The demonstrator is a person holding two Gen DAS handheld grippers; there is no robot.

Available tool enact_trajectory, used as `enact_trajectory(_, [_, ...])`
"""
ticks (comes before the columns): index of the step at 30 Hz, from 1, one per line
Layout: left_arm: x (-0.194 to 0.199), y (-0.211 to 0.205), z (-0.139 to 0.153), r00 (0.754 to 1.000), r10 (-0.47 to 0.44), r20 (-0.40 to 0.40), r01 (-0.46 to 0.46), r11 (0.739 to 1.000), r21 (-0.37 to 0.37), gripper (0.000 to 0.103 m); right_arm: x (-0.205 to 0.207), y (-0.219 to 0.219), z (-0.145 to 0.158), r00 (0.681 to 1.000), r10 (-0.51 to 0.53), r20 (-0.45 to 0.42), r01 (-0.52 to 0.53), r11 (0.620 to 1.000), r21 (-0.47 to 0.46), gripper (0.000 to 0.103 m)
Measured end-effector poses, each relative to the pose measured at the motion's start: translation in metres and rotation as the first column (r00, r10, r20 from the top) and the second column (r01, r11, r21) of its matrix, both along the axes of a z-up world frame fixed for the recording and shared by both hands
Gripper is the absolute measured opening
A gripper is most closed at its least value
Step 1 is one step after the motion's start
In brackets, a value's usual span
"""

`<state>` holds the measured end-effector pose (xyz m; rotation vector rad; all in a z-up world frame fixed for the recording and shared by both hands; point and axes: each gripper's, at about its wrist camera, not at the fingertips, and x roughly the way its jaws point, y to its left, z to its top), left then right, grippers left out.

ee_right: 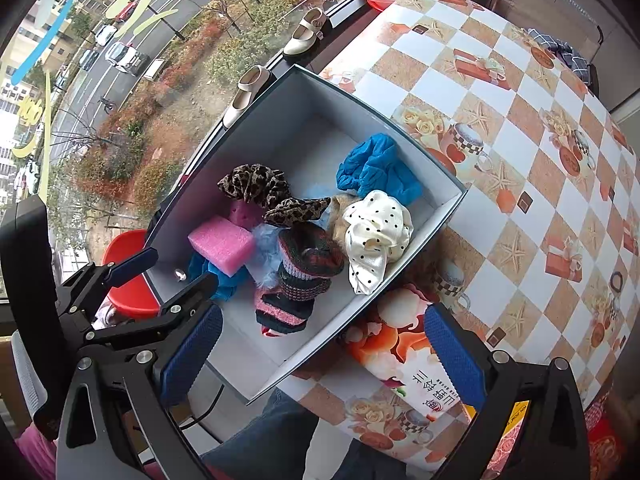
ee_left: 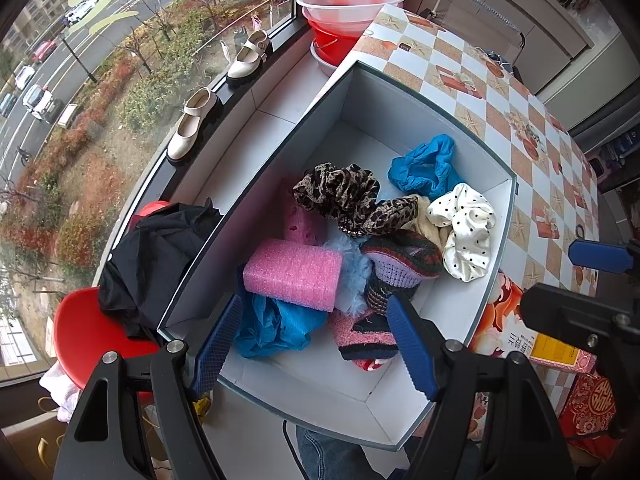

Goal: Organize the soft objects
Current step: 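Withdraw both open tools from above the box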

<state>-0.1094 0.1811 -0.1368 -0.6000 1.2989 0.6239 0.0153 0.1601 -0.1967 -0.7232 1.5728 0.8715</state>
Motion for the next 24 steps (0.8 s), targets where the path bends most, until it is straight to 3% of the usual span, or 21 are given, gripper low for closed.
enact_trajectory(19, [-0.003,-0.002,-0.003,1.0,0.005,-0.009,-0.005,1.0,-0.004,0.078,-0.003,-0.002,0.001,1.0,0.002,-0.003,-0.002,1.0,-0.002,0.101])
enact_trajectory(24, [-0.007,0.001,0.01,0.996,0.023,0.091,-0.024,1.0,0.01,0.078,-0.005,-0.004,-0.001,1.0,0.001,-0.006,-0.001,1.0,-0.004,0.101])
